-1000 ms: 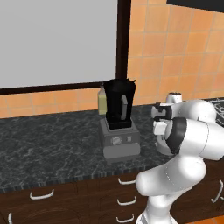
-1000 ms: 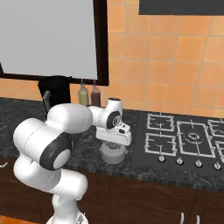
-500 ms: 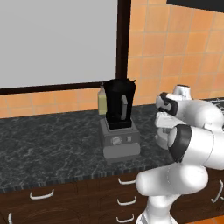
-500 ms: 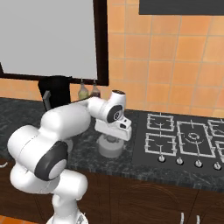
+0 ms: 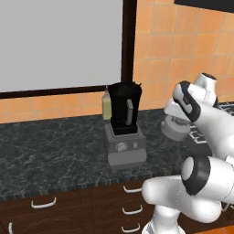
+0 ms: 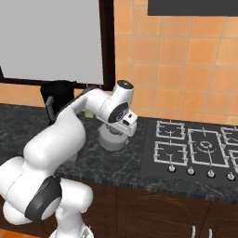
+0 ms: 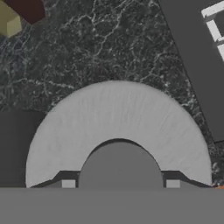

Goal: Close the lid blender by securely placing the lid on top.

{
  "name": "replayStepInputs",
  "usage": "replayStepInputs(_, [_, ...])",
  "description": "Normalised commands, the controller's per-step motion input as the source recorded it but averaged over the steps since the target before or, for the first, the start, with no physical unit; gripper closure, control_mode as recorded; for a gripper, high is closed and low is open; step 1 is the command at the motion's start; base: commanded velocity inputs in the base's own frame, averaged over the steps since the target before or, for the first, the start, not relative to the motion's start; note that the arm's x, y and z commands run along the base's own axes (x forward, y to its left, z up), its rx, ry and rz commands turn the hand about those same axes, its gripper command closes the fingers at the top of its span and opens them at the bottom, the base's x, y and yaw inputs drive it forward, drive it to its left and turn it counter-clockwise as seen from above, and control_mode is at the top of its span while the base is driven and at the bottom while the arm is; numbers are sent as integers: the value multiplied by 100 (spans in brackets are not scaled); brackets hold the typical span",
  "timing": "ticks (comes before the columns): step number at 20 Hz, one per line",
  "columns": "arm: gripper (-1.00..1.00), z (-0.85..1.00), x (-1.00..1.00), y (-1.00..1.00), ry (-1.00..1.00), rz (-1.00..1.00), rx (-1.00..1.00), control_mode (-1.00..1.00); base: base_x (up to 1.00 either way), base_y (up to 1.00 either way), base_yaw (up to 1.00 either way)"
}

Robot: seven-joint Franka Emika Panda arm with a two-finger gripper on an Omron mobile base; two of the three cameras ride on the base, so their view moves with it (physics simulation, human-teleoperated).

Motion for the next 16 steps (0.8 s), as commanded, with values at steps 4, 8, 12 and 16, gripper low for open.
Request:
replayStepInputs(4, [100,100,0,31,-37,-20,2,-100,0,0,0])
replayStepInputs(8, [100,100,0,34,-35,-22,0,-100,0,0,0])
replayStepInputs(12, [100,100,45,66,-16,-14,0,-100,0,0,0])
replayStepInputs(16, [100,100,47,53,-16,-13,0,-100,0,0,0])
